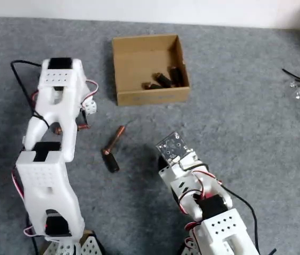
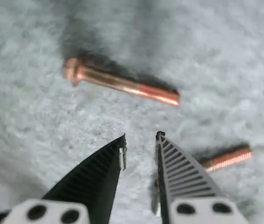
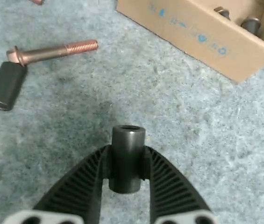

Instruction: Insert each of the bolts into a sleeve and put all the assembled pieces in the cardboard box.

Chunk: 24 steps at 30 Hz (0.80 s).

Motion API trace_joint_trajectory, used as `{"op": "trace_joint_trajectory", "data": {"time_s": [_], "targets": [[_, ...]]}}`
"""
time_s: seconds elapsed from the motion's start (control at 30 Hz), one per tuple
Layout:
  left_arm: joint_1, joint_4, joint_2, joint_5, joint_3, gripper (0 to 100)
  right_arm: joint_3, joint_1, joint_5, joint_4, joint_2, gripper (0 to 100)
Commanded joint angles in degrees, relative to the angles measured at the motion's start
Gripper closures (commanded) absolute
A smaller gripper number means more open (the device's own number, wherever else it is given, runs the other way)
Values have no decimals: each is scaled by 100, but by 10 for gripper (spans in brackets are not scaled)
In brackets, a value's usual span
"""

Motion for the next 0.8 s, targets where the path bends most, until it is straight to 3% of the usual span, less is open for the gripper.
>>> {"op": "trace_joint_trajectory", "data": {"time_s": [0.0,0.2,0.4,0.77], "targets": [[-224,-114,-31,1108,-207,888,-40,101,70,-215,-119,993],[-576,-387,-22,2092,-145,887,-40,101,70,-215,-119,993],[-585,-422,-13,2295,-31,887,-40,101,70,-215,-119,993],[-593,-1538,-13,2637,514,876,-40,101,70,-215,-119,993]]}}
